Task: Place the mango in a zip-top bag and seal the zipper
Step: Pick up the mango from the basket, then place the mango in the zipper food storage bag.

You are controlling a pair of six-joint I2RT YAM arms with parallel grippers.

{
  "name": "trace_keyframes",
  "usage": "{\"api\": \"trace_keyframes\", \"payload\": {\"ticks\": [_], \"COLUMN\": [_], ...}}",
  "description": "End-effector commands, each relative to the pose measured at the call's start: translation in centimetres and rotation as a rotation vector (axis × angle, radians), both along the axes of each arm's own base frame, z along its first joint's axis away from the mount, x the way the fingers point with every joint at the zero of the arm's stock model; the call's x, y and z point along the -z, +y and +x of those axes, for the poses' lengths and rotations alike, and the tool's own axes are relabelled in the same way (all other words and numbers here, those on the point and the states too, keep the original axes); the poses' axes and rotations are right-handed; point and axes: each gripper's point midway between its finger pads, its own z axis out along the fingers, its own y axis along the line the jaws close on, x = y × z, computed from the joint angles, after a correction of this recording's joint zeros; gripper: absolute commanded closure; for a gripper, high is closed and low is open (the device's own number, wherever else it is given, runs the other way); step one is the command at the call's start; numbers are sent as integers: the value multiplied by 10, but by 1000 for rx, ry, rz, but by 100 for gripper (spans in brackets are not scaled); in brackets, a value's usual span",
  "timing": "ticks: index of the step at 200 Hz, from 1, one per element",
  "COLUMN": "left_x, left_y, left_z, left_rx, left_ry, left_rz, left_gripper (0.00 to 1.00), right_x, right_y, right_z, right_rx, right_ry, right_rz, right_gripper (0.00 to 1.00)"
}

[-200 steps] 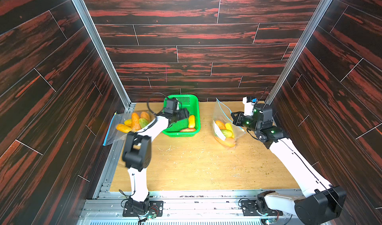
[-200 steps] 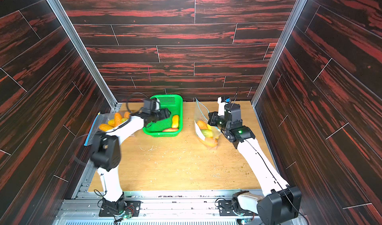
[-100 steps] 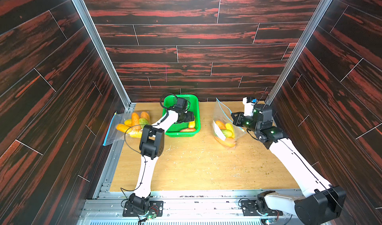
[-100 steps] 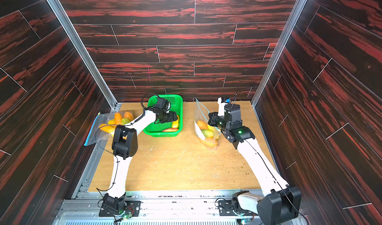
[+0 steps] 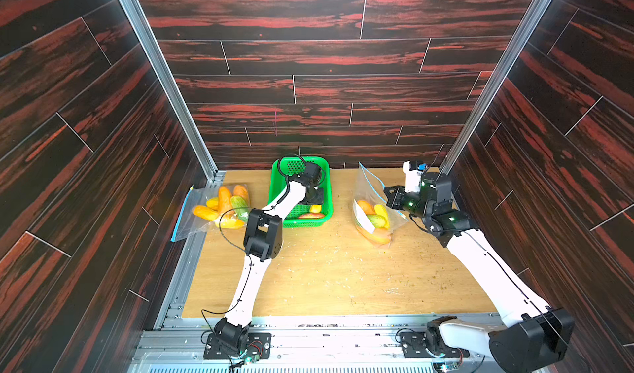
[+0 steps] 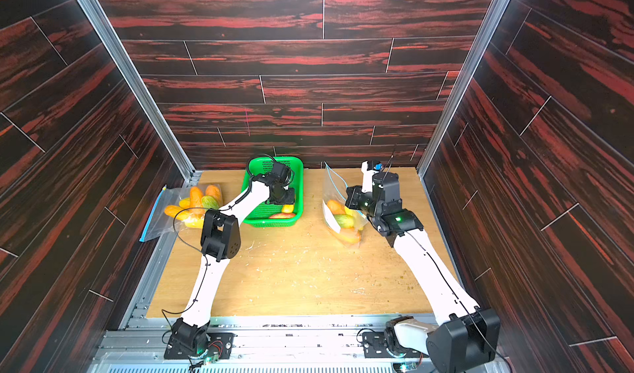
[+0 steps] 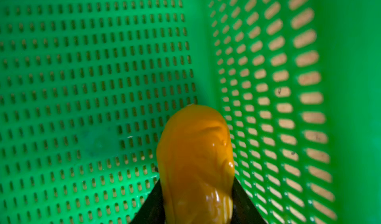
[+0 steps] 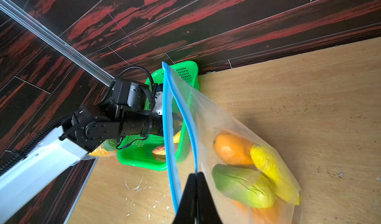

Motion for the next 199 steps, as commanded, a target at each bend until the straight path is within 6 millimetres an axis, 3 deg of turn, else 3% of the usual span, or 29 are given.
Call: {"api": "trace_keyframes", "payload": {"ticks": [1,26,45,63,74,107,137,169,174,199], "left_x": [-63,-124,-197,-276,-314,-383,-400,-398,-385,-378], "left_y": [6,11,8,-6,-13,-49,-95,-121,-128,-142], "left_z": [-2,2,-7,-41,-70,-136,-167,-170,-164,-159], "left_rx": [-14,-72,-56,21,62,219,375,430,431,444], "left_ry": [-100,-244,-449,-740,-874,-1066,-1110,-1118,-1100,-1112], "left_rz": [-53,-204,-385,-546,-630,-843,-939,-1023,-1025,-1071], "left_gripper": [62,65,75,76,74,78,81,81,82,85], "right_x": [4,4,4,4,4,0,-9,-25,-28,-40], "right_y": [-3,-4,-3,-2,-1,5,7,0,0,3], "right_z": [-1,-1,-1,-1,0,0,-3,-5,-6,-10], "right_rx": [4,5,1,-5,-8,-29,-35,6,7,-13], "right_ry": [0,0,2,4,6,11,-3,-25,-30,-50], "right_rz": [-18,-19,-14,-7,0,30,62,85,92,129], "right_gripper": [100,100,100,100,100,100,100,100,100,100]}}
